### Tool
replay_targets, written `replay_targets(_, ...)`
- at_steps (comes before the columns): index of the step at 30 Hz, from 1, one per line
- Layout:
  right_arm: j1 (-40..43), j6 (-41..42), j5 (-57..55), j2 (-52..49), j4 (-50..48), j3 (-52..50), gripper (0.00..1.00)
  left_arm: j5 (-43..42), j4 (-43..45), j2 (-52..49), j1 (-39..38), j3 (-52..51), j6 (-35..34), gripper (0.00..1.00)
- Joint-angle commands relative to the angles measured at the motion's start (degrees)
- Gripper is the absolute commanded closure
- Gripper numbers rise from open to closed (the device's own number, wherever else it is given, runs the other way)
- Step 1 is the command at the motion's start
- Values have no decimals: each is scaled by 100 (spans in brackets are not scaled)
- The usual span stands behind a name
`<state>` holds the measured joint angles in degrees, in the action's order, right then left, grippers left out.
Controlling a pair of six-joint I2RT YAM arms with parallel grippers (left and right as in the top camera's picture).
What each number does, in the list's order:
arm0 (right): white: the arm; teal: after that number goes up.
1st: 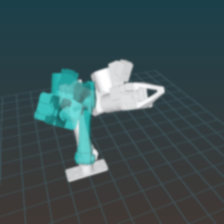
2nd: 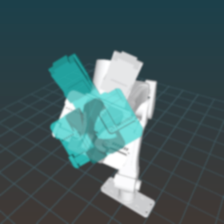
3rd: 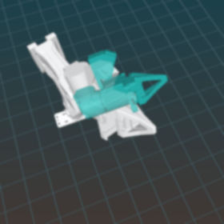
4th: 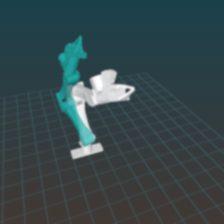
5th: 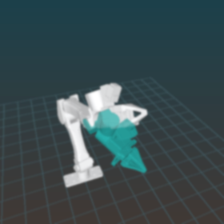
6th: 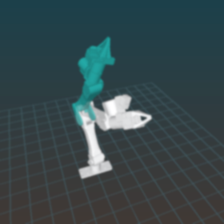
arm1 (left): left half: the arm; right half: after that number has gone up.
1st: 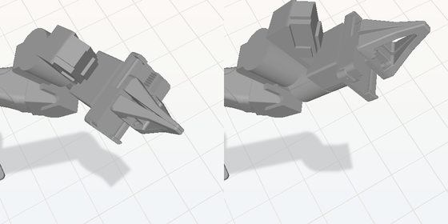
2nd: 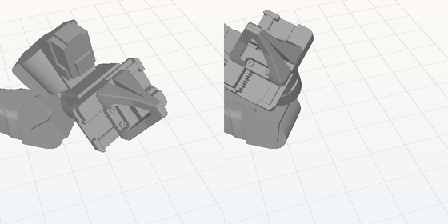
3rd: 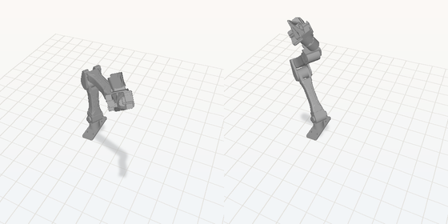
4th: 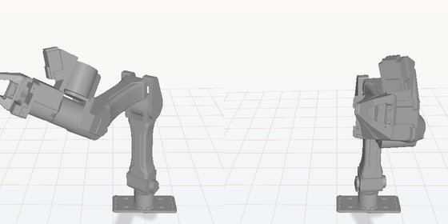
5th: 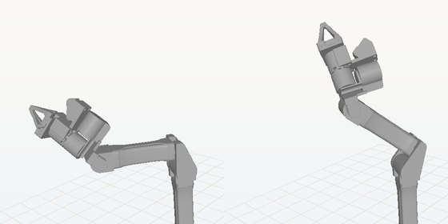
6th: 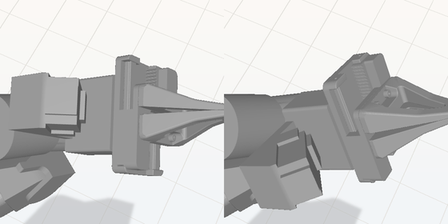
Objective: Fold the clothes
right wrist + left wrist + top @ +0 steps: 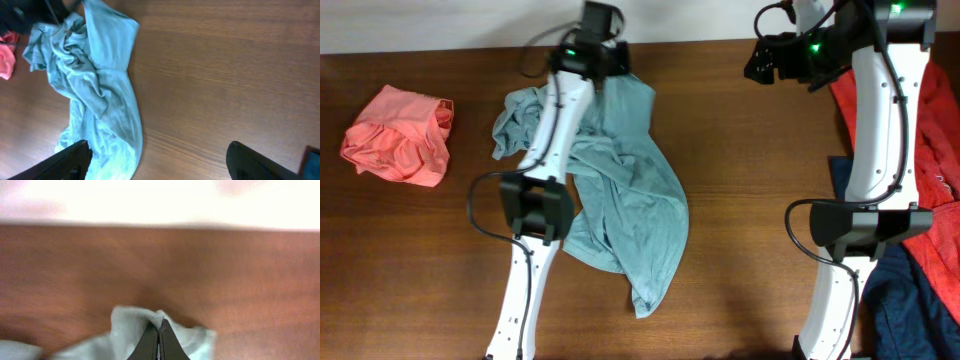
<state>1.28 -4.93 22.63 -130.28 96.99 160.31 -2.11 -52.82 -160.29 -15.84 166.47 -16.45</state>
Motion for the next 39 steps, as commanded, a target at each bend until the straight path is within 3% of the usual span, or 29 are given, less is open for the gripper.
replay_targets(1,-387,72,201,70,37,-4,14,-7,-83,308,302,485,109,99)
replay_targets(8,-1141,319,-236,590,37,-935,17,-9,-83,393,629,555,109,99)
replay_targets(15,-1941,348,-509,1403,35,-3862,25,-4,35,393,935,555,109,99)
replay_targets(21,-2752,455,-514,1408,-601,-5421,27,-2,321,393,1169,555,109,99)
replay_targets(32,-3746,1517,-444,1408,-1596,-6441,28,44,916,393,1419,555,107,99)
replay_targets(37,-3971,2747,-531,1408,-1930,-6852,33,48,953,393,1589,555,105,99)
replay_targets(39,-4037,3128,-533,1408,-2039,-7095,41,44,940,393,1628,555,105,99)
